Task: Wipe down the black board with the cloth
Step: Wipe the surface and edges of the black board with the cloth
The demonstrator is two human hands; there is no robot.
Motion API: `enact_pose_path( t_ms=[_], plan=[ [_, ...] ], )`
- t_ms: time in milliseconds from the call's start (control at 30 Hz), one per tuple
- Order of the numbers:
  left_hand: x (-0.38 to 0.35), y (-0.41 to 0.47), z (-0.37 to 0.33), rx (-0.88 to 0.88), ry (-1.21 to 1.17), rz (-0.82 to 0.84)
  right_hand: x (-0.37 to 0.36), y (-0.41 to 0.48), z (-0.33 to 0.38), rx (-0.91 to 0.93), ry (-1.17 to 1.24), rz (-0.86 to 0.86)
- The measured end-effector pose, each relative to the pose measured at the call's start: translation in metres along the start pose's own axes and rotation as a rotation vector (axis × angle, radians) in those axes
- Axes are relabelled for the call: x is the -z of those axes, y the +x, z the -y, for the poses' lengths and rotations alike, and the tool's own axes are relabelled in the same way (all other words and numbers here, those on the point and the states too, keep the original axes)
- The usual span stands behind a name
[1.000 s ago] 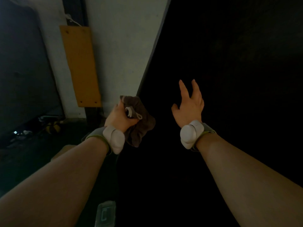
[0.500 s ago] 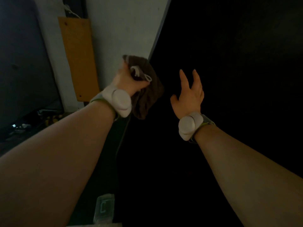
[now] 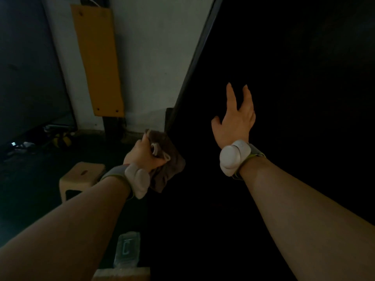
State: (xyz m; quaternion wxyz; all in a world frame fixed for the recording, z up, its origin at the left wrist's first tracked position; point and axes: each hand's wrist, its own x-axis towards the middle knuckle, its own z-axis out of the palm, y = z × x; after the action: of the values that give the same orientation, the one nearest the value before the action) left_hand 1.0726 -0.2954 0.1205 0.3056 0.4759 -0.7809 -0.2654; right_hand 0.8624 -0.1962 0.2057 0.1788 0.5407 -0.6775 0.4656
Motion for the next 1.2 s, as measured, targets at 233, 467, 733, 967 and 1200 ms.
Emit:
enact_pose_path(
  t_ms=[233,467,733,967,1200],
  plan=[
    [-0.006,-0.002,0.019,0.082,0.048,0.040,-0.010,-0.016,-0.007,-0.016,-0.023,-0.006],
    [0.023,0.000,-0.037,-0.069,-0.394,-0.145,-0.012,-0.024,-0.004,-0.013,-0.010,-0.024],
    [0.010,0.002,-0.057,-0.156,-0.302,-0.100,-0.023,-0.042,-0.014,-0.052,-0.006,-0.006],
    [-0.011,-0.010,-0.032,-0.065,-0.132,-0.212,-0.035,-0.064,-0.029,-0.057,-0.017,0.038],
    [-0.025,-0.014,0.000,-0.050,-0.116,-0.183,-0.042,-0.081,-0.034,-0.077,-0.014,0.045]
  ],
)
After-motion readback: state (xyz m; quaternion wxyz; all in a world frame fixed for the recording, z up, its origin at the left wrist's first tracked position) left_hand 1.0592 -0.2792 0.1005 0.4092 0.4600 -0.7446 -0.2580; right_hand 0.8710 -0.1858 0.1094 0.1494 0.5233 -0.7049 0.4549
